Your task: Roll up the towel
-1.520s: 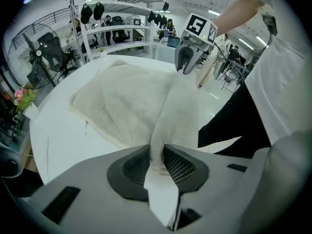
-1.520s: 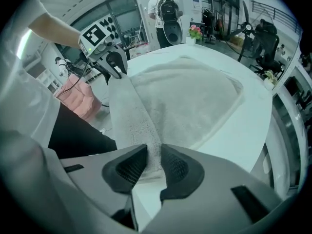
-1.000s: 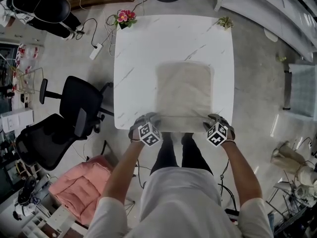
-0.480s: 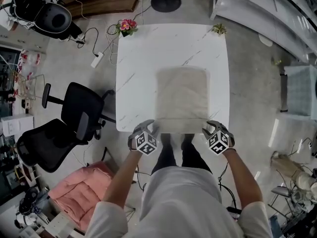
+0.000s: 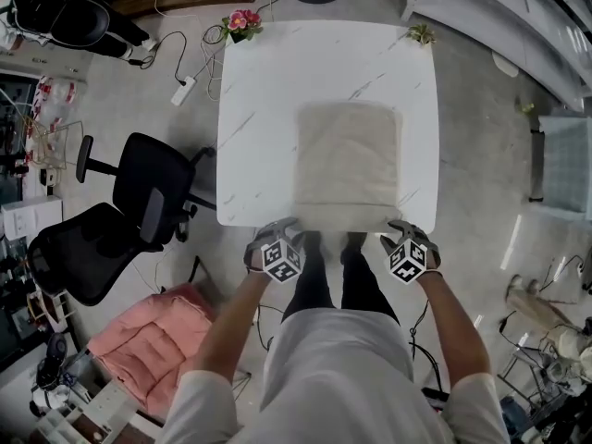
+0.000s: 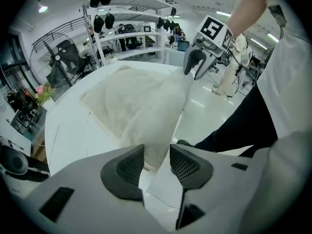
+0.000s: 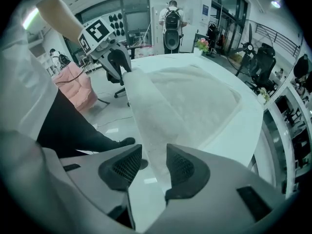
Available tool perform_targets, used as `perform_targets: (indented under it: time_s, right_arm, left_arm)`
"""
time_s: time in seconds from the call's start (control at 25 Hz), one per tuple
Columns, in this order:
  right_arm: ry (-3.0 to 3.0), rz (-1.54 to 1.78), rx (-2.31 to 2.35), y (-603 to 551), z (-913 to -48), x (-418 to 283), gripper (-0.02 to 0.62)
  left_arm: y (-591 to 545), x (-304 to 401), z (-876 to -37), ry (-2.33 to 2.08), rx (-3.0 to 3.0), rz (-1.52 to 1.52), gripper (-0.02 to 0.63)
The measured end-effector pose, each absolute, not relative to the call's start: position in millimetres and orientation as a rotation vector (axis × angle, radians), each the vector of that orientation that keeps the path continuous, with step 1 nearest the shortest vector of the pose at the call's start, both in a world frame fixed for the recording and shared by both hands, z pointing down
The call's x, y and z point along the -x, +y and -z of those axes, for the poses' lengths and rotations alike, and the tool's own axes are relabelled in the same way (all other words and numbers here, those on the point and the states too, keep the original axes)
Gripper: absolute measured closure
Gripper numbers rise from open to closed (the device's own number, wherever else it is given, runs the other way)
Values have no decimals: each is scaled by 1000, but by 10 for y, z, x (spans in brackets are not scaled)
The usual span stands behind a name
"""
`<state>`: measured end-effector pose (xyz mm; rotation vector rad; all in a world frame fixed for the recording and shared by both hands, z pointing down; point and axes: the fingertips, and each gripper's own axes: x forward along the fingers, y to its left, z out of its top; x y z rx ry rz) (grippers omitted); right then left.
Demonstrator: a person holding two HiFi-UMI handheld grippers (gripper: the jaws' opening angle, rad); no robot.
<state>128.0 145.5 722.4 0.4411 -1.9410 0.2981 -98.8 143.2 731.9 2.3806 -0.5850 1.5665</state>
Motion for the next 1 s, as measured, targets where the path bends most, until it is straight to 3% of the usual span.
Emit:
perform_targets:
  time_s: [0.28, 0.48, 1.0]
  right_arm:
    - [-1896, -162, -484, 1403, -7443, -1302, 431]
    - [-1899, -159, -498, 1415, -7451, -1284, 531]
    - [-1921, -358, -304, 2001, -7319, -1273, 535]
  left_arm:
    - [1304, 999, -7450, -623, -2417, -1640, 466]
    - [1372, 1034, -7442, -589, -2416, -1619, 522]
    - [2010, 1059, -7381, -276, -2335, -1603, 530]
